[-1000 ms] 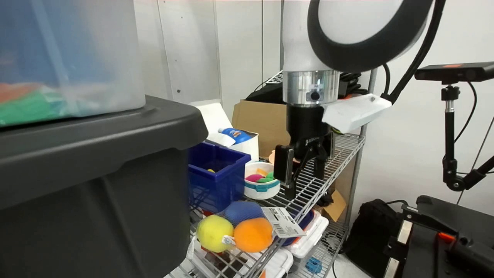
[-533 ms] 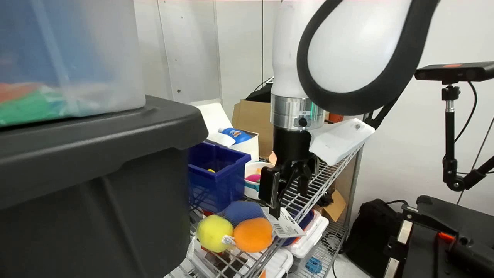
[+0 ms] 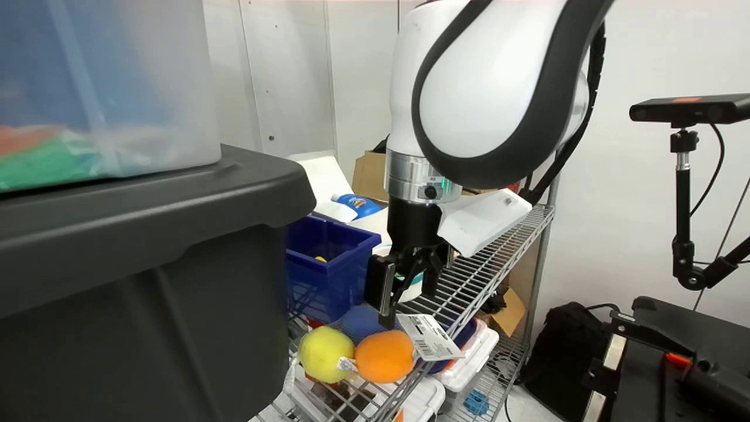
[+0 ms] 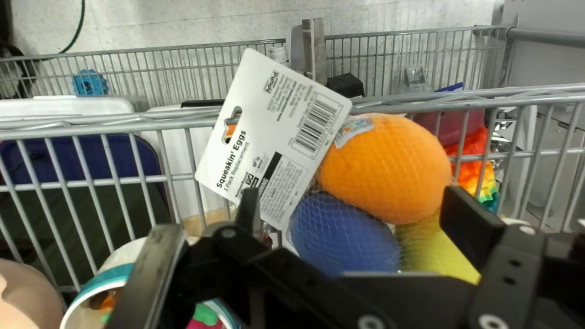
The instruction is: Pick the packet of squish balls and put it on the bin
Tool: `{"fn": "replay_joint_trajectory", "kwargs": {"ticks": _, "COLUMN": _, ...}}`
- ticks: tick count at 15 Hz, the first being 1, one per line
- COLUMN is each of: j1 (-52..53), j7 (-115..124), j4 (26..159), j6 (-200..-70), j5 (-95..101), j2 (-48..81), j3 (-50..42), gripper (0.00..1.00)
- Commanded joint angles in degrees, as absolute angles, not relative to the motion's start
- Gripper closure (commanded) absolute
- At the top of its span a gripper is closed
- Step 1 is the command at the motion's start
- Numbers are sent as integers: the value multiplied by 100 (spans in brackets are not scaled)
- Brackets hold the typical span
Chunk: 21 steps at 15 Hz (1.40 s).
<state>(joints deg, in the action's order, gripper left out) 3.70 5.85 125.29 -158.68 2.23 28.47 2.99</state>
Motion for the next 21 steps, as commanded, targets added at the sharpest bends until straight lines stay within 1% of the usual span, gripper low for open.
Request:
{"fn": "replay_joint_trajectory", "kwargs": {"ticks": 1, "j1": 249, "j7": 231, "j4": 12280, "j6": -15973, "j5": -84, "j2": 3094, "j3": 546, "gripper": 0}}
{"fn": "replay_joint_trajectory", "kwargs": {"ticks": 7, "j1": 236, "j7": -5, "j4": 12148, "j6": -15960, "j5": -308, "j2": 3280, "j3": 743, "gripper": 0}}
{"fn": "replay_joint_trajectory", "kwargs": {"ticks": 12, "j1": 264, "j7": -22, "j4": 11867, "j6": -16000, "j5": -250, "j2": 3476, "j3": 662, "gripper": 0}}
{"fn": "replay_joint_trajectory", "kwargs": {"ticks": 21, "j1": 354, "j7": 111, "j4": 11127, "j6": -16033, "j5": -166, "j2": 4230, "j3": 444, "gripper": 0}}
